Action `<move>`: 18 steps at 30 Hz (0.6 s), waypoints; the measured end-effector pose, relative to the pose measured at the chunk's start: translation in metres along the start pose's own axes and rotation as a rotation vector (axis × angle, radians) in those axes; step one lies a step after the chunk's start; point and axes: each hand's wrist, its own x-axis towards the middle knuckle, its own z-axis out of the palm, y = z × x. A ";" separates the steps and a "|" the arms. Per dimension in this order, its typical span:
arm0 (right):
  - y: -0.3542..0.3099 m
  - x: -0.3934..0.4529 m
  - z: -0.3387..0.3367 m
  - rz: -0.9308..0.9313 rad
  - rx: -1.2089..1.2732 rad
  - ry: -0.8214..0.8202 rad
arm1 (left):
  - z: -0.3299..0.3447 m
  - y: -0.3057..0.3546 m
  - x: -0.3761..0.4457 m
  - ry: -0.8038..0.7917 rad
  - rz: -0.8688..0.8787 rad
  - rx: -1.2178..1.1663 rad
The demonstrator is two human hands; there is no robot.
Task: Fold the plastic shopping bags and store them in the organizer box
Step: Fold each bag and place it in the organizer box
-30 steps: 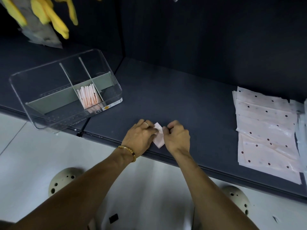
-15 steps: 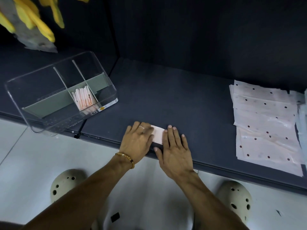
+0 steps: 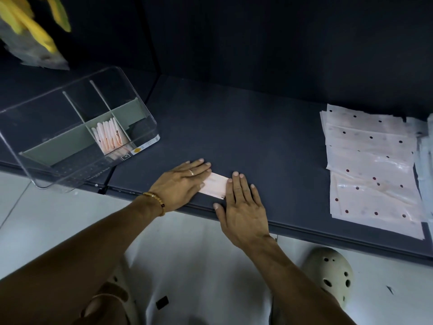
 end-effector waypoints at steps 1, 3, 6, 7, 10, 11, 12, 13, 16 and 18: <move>0.000 0.000 0.000 0.000 0.000 0.001 | -0.002 -0.003 -0.003 -0.015 -0.016 0.012; 0.000 0.000 0.002 0.001 0.007 0.008 | -0.005 -0.002 -0.005 -0.014 -0.045 0.005; 0.000 -0.001 0.001 0.002 0.020 0.025 | -0.009 0.009 0.002 0.068 -0.155 -0.054; 0.000 -0.001 0.001 0.001 0.022 0.028 | -0.011 0.014 0.005 0.105 -0.201 -0.065; 0.001 -0.001 0.001 -0.002 0.039 0.012 | -0.015 0.025 0.019 0.098 -0.288 -0.080; 0.002 -0.001 0.001 -0.004 0.044 0.005 | -0.017 0.026 0.023 0.074 -0.308 -0.121; 0.003 -0.001 0.001 -0.008 0.050 0.001 | -0.019 0.026 0.026 0.047 -0.330 -0.170; 0.003 -0.002 0.001 -0.013 0.065 0.002 | -0.021 0.025 0.029 0.016 -0.351 -0.216; 0.001 -0.002 -0.009 0.004 0.215 0.063 | -0.026 0.019 0.030 -0.050 -0.385 -0.295; -0.003 0.004 -0.023 0.057 0.348 0.139 | -0.029 0.018 0.022 -0.040 -0.406 -0.411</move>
